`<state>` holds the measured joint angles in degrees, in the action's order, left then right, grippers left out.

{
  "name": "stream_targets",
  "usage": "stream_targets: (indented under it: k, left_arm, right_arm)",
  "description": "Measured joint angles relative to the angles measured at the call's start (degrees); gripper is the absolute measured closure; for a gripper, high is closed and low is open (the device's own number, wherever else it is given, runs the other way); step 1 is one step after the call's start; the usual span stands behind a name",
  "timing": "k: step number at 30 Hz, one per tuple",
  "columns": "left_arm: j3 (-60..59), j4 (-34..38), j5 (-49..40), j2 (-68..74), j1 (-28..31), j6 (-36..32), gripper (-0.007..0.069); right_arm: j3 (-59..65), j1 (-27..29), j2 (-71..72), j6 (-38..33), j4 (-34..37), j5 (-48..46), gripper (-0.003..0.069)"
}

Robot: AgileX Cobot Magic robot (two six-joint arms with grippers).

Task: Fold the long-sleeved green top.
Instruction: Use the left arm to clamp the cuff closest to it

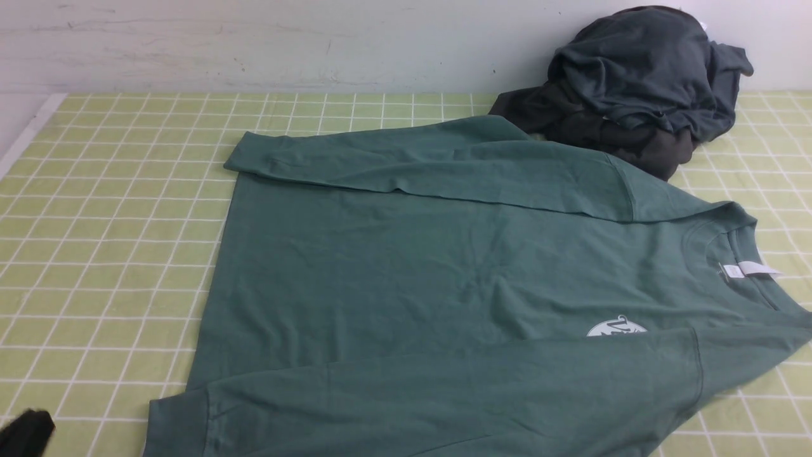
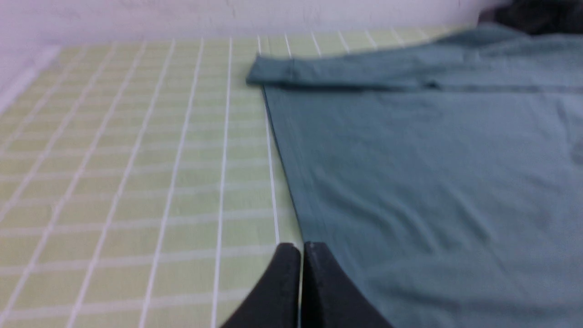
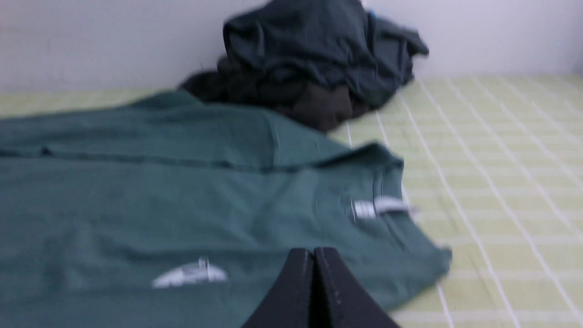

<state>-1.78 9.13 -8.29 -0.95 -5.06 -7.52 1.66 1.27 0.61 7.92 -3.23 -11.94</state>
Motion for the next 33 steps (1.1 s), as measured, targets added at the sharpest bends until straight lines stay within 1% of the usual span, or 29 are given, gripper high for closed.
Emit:
stream_targets:
  k: [2,3,5,6,7,8,9,11,13,15,17,18,19,20,21,22,24,26,28,30,31,33]
  left_arm:
    - [0.0,0.5,11.8,0.0,0.0,0.0,0.0627]
    - [0.0,0.7,16.2,0.0,0.0,0.0,0.0627]
    - [0.0,0.7,22.3,0.0,0.0,0.0,0.0627]
    - [0.0,0.9,28.9,0.0,0.0,0.1,0.0627]
    - [0.0,0.9,28.9,0.0,0.0,0.1,0.0627]
    - [0.0,0.9,34.4,0.0,0.0,0.6,0.0627]
    - [0.0,0.9,39.0,0.0,0.0,1.9,0.0627]
    - [0.0,1.1,45.4,0.0,0.0,4.8,0.0627]
    - [0.0,1.4,54.3,0.0,0.0,10.7,0.0627]
    - [0.6,1.4,56.6,-0.1,0.0,15.4,0.0627]
    - [4.0,0.2,52.6,0.0,0.0,18.1,0.0627]
    - [7.4,-1.6,48.0,0.6,0.0,18.7,0.0627]
    - [13.6,-5.7,38.7,2.8,0.0,19.0,0.0627]
    - [14.5,-6.4,38.7,2.8,0.0,19.0,0.0627]
    - [17.5,-8.6,33.7,4.8,0.0,19.2,0.0627]
    - [25.2,-14.4,23.6,9.9,0.0,20.0,0.0627]
    - [33.2,-20.2,11.3,17.4,0.0,22.0,0.0627]
    - [38.5,-23.0,1.0,24.1,0.0,24.2,0.0627]
    - [40.9,-24.2,-7.5,30.3,0.0,25.4,0.0627]
    - [41.5,-24.7,-13.1,35.8,0.0,25.9,0.0627]
    - [41.5,-24.7,-14.6,38.1,0.0,26.0,0.0627]
    - [41.5,-24.8,-16.1,43.6,0.0,26.1,0.0627]
  right_arm:
    - [0.0,0.0,0.0,-0.2,-1.3,10.9,0.0673]
    - [0.0,0.0,0.0,-0.2,-1.7,15.3,0.0673]
    - [0.0,0.0,0.0,-0.1,-2.0,22.3,0.0673]
    - [0.0,0.0,0.0,0.1,-2.2,27.4,0.0673]
    - [0.0,0.0,0.0,0.3,-2.2,29.0,0.0673]
    - [0.0,0.0,0.0,0.9,-2.4,33.9,0.0673]
    - [0.0,0.0,0.0,2.1,-2.5,39.7,0.0673]
    - [0.0,0.0,0.0,3.3,-2.5,45.5,0.0673]
    - [0.0,0.0,0.0,3.9,-2.7,50.3,0.0673]
    - [0.0,0.0,0.0,4.2,-2.7,52.2,0.0673]
    - [-0.9,0.0,0.0,4.7,-2.8,50.7,0.0673]
    - [-2.6,0.0,0.0,4.8,-3.0,48.4,0.0673]
    - [-6.4,0.0,0.0,4.8,-3.4,41.8,0.0673]
    - [-7.1,0.0,0.0,4.8,-3.5,40.8,0.0673]
    - [-9.9,0.0,-0.2,4.8,-4.0,37.9,0.0673]
    - [-16.1,0.0,-2.1,4.4,-5.6,29.6,0.0673]
    - [-23.6,0.0,-6.7,3.6,-8.0,19.2,0.0673]
    - [-29.0,0.0,-12.1,3.0,-10.2,10.7,0.0673]
    - [-32.1,0.0,-17.8,2.8,-11.9,3.3,0.0673]
    - [-33.3,-0.2,-23.3,2.6,-12.7,-3.6,0.0673]
    - [-33.4,-0.5,-25.7,2.6,-12.5,-7.5,0.0673]
    - [-33.4,-1.6,-31.5,2.6,-9.8,-15.5,0.0673]
